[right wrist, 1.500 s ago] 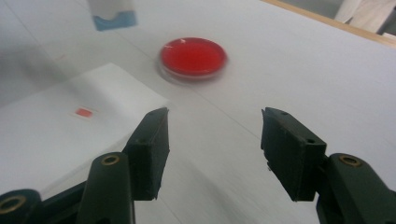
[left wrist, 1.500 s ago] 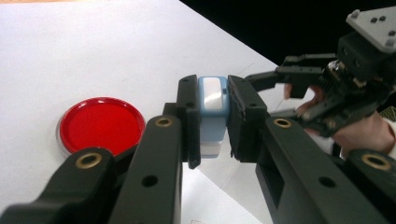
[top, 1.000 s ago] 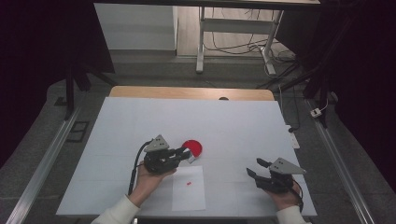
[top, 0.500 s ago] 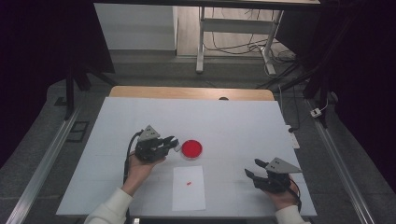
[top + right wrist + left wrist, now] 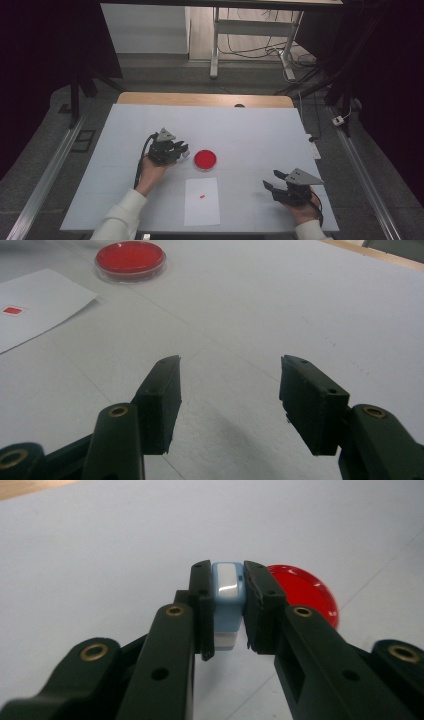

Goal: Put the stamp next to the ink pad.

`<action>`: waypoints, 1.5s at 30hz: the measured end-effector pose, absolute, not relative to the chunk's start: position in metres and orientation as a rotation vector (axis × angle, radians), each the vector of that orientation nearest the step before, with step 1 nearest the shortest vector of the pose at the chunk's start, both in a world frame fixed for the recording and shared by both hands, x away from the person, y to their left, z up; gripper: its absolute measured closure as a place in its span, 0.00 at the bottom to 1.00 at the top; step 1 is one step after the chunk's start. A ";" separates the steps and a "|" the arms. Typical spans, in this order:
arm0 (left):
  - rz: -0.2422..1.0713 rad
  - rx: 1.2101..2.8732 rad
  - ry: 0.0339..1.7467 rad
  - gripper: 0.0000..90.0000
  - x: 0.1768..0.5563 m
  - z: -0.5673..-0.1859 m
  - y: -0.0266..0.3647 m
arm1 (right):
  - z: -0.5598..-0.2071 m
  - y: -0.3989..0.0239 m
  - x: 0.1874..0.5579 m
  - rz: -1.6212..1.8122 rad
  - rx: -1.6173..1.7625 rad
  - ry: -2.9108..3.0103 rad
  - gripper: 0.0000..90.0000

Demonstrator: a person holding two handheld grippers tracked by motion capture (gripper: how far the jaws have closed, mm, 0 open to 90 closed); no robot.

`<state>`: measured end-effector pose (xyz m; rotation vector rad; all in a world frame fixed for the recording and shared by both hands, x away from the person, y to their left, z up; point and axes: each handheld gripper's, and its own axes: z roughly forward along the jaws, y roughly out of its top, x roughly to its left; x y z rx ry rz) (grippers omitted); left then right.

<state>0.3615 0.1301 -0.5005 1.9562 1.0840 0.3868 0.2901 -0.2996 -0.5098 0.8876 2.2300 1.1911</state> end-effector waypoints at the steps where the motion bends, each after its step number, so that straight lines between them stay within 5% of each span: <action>1: 0.388 1.960 1.087 0.84 0.363 -0.503 0.130 | -0.510 -0.300 0.290 1.189 0.889 2.231 0.46; 21: 0.409 2.022 1.077 0.82 0.367 -0.512 0.119 | -0.510 -0.300 0.290 1.189 0.889 2.222 0.46; 30: 0.414 1.973 1.080 0.43 0.350 -0.498 0.133 | -0.509 -0.302 0.291 1.194 0.892 2.220 0.45; 45: 0.324 1.923 0.985 0.35 0.261 -0.489 0.179 | -0.509 -0.305 0.294 1.189 0.829 2.246 0.45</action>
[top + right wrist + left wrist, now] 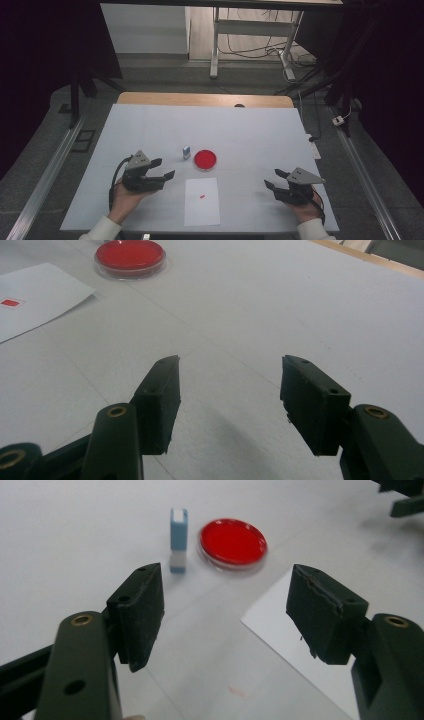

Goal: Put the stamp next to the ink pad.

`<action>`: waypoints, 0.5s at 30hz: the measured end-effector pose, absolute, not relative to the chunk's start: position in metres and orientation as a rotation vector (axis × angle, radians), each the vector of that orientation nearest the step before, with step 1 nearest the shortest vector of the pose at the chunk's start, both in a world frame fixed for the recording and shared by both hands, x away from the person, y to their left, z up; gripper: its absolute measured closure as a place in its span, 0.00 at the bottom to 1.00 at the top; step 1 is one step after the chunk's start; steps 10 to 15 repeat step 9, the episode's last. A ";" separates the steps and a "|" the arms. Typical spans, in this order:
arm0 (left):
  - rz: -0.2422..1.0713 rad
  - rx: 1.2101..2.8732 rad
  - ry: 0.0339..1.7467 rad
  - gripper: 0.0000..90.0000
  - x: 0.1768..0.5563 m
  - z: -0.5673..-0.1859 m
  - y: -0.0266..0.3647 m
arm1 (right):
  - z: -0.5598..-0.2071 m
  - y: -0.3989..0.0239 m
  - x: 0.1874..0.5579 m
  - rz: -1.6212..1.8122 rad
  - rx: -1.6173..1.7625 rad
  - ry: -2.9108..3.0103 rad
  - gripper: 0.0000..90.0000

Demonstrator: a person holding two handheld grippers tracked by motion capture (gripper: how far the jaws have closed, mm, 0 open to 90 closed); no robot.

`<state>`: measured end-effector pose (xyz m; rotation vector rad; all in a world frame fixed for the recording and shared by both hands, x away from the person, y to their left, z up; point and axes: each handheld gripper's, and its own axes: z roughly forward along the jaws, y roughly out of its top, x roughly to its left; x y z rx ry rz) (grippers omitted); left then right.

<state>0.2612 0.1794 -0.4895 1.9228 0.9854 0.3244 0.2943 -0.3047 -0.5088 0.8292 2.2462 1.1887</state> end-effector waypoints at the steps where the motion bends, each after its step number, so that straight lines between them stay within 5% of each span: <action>1: 0.321 1.922 0.981 0.35 0.256 -0.490 0.182 | -0.509 -0.305 0.294 1.190 0.825 2.248 0.45; 15: 0.306 1.917 0.968 0.35 0.244 -0.495 0.187 | -0.506 -0.304 0.294 1.194 0.803 2.248 0.45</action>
